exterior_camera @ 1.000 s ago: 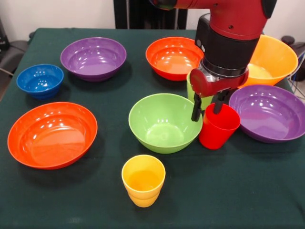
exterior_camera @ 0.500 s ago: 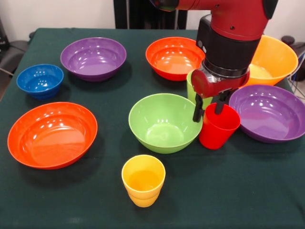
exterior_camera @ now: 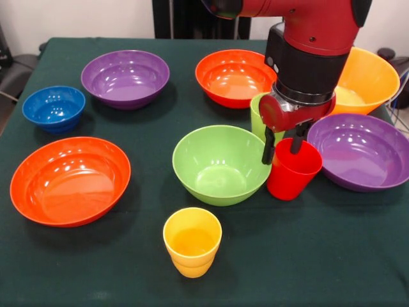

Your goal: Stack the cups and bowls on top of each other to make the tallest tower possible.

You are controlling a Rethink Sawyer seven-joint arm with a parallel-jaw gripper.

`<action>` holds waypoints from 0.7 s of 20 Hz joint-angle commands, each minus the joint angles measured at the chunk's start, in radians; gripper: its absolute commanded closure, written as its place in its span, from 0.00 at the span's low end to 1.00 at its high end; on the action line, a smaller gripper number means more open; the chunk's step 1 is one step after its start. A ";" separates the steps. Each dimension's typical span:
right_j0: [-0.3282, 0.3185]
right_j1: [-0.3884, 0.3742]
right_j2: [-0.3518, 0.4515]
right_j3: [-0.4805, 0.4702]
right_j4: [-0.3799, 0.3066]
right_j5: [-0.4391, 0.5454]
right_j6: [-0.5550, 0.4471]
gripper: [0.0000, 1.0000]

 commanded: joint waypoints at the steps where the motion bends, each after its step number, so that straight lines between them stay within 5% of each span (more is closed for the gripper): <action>1: 0.012 0.032 0.047 0.096 -0.054 -0.073 -0.011 0.00; 14: 0.006 0.038 0.047 0.103 -0.070 -0.142 -0.021 0.00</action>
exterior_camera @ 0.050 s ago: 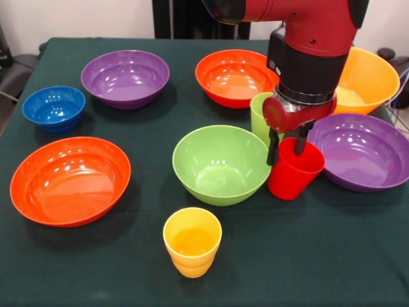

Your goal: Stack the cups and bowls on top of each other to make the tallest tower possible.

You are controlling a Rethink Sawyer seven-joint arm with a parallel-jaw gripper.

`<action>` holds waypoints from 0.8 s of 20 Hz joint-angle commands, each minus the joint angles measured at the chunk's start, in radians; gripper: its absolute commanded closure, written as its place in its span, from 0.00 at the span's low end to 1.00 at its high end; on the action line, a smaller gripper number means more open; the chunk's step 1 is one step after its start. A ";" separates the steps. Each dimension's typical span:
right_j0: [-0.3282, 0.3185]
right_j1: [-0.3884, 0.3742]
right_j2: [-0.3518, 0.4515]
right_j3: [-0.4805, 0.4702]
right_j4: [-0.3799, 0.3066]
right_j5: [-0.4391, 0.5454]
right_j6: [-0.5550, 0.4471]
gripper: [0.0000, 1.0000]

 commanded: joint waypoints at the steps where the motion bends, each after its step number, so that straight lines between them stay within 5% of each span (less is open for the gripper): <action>1: 0.007 0.039 0.046 0.054 -0.066 -0.058 -0.022 0.00; 16: -0.001 0.065 0.057 -0.002 -0.072 -0.076 -0.060 0.00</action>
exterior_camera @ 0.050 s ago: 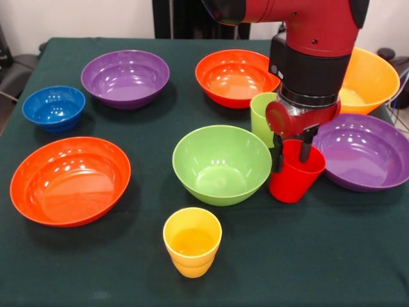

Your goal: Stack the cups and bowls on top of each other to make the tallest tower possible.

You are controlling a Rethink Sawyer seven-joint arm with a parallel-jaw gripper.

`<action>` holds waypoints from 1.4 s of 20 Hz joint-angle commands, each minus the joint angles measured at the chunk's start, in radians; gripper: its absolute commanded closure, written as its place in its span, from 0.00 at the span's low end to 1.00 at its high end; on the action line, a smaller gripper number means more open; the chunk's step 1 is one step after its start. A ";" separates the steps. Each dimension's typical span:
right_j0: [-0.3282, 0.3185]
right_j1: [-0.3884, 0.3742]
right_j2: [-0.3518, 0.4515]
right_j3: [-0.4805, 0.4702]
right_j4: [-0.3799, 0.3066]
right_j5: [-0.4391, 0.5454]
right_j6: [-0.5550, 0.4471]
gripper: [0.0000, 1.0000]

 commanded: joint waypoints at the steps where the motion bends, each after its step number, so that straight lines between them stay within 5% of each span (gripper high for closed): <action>1: -0.002 0.065 0.057 -0.009 -0.069 -0.012 -0.067 0.00; 20: -0.024 0.102 0.060 -0.080 -0.104 -0.019 -0.132 0.00; 21: -0.023 0.105 0.057 -0.085 -0.103 -0.014 -0.133 1.00; 28: -0.019 0.113 0.053 -0.084 -0.094 -0.005 -0.117 1.00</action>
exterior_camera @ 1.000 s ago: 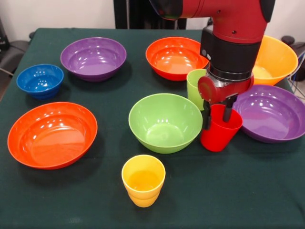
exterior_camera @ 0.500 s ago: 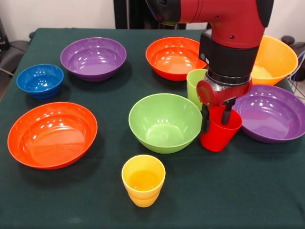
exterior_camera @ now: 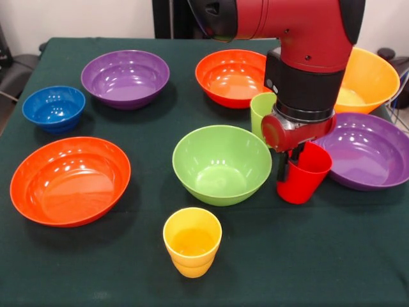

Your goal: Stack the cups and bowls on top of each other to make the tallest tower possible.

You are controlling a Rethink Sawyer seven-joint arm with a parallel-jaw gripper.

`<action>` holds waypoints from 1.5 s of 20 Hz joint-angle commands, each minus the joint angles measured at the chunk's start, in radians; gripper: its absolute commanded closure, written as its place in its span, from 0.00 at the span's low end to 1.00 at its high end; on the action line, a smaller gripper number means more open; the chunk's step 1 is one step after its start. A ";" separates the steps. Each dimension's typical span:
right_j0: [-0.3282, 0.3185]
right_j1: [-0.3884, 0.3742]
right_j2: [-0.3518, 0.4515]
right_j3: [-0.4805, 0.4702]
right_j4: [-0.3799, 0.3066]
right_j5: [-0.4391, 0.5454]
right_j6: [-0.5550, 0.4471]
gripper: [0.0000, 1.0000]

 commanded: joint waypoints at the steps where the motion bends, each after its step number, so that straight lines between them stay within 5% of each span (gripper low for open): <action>1: -0.009 0.076 0.054 -0.046 -0.091 0.003 -0.118 1.00; 11: -0.030 0.050 0.076 -0.005 -0.092 -0.025 -0.139 1.00; 20: -0.028 -0.086 0.119 0.004 0.028 0.168 -0.127 1.00; 24: -0.036 -0.092 0.140 -0.065 0.054 0.259 -0.155 1.00; 30: -0.029 -0.016 0.202 -0.290 0.085 0.401 -0.191 1.00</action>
